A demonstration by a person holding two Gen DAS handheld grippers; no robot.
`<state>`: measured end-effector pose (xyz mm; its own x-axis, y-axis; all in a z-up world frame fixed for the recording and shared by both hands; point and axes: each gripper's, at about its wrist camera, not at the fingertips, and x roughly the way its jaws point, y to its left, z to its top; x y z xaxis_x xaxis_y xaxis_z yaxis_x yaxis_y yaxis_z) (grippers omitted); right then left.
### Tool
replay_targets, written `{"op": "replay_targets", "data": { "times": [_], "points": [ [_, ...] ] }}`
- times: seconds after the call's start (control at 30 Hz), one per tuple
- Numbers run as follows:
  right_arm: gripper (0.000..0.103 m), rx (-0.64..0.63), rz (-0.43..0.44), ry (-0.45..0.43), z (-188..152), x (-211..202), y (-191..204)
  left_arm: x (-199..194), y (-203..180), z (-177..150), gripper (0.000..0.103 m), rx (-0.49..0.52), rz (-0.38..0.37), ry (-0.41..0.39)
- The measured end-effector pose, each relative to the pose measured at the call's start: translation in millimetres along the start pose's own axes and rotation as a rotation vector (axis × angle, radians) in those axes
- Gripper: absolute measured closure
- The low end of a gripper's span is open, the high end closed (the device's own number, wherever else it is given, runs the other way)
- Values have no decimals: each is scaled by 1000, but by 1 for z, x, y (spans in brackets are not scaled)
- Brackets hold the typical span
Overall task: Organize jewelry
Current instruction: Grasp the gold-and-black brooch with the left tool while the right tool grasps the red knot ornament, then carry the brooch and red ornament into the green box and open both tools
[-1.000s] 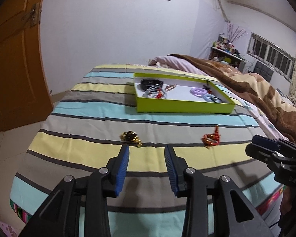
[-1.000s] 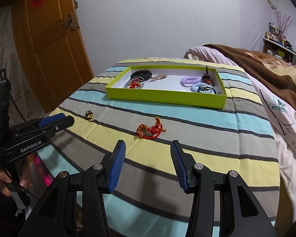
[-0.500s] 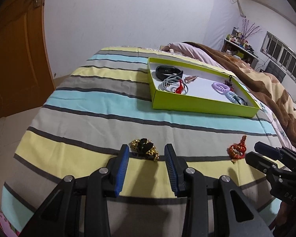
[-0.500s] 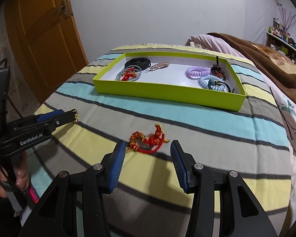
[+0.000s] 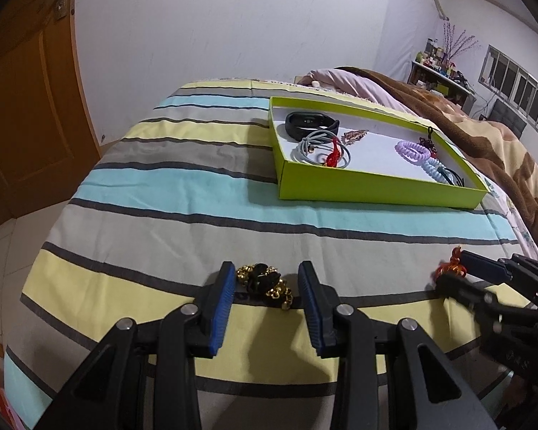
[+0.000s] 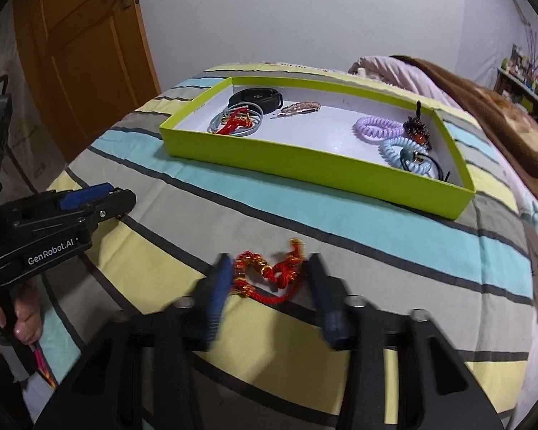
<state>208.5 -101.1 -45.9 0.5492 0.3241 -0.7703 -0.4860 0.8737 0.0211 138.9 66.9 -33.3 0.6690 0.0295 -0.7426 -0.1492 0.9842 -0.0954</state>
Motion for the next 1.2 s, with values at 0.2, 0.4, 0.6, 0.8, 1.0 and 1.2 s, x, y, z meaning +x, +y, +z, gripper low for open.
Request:
{"op": "replay_targets", "data": {
  "times": [0.2, 0.4, 0.6, 0.8, 1.0, 1.2],
  "points": [
    [85, 15, 11, -8, -2, -4, -4, 0, -6, 0, 79, 37, -16, 2],
    [85, 42, 26, -33, -6, -17, -9, -10, -10, -6, 80, 48, -87, -18],
    [85, 74, 31, -74, -11, -36, -14, -25, -16, -10, 81, 52, -120, -52],
    [85, 92, 21, -123, -10, -55, -20, -36, -25, -4, 81, 62, -121, -84],
    [85, 103, 16, -158, -2, -65, -26, -45, -37, 10, 81, 80, -125, -123],
    [85, 99, 8, -178, 9, -66, -32, -43, -51, 26, 81, 112, -127, -149]
  ]
}}
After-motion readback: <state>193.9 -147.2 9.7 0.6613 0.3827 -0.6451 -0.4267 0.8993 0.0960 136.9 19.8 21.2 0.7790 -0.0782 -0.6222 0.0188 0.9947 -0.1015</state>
